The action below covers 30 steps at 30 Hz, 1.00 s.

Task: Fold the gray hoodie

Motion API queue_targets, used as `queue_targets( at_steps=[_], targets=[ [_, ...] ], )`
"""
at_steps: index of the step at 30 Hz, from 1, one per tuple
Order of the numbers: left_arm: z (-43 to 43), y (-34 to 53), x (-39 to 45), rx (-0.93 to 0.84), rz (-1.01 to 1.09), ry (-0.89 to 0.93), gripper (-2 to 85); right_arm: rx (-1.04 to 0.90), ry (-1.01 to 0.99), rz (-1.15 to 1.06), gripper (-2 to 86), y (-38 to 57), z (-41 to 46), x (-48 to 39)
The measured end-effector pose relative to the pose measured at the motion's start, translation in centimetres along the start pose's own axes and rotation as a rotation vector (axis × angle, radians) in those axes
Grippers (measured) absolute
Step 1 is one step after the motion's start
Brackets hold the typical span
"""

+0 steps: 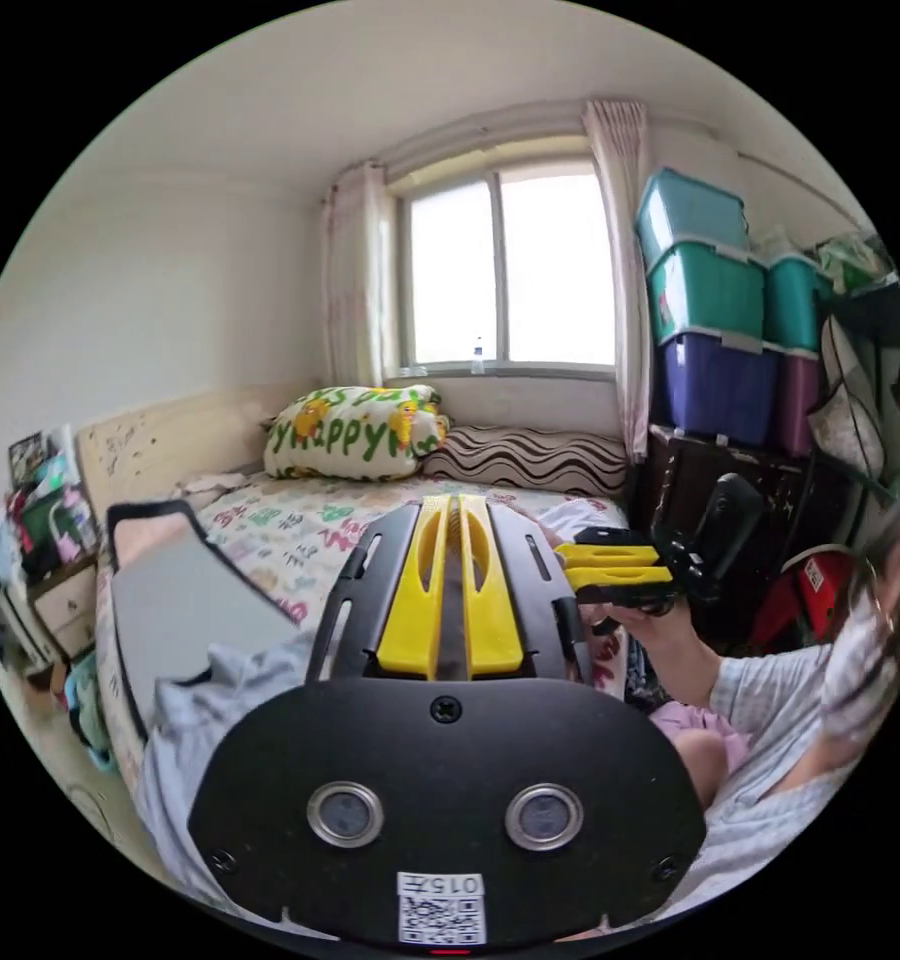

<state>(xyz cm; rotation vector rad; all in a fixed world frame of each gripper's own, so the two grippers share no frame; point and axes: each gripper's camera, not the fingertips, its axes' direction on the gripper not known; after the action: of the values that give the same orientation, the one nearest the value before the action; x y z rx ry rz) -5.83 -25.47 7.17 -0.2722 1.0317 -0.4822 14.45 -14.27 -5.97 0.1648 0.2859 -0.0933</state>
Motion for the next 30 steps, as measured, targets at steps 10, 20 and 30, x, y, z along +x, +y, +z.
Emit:
queue_targets(
  at_steps=[10, 20, 30],
  targets=[
    [-13.0, 24.5, -9.6, -0.257, -0.332, -0.055, -0.3, -0.499, -0.529, -0.18, 1.6, 3.5, 20.3, -17.6],
    [-17.2, 22.4, -8.7, -0.247, -0.27, -0.067, 1.6, -0.664, -0.899, -0.114, 2.6, 3.2, 18.6, -17.4],
    [-13.3, 18.3, -6.9, -0.404, -0.168, -0.058, 6.1, -0.579, -0.28, -0.174, 7.5, 1.0, 21.4, -20.3]
  ],
)
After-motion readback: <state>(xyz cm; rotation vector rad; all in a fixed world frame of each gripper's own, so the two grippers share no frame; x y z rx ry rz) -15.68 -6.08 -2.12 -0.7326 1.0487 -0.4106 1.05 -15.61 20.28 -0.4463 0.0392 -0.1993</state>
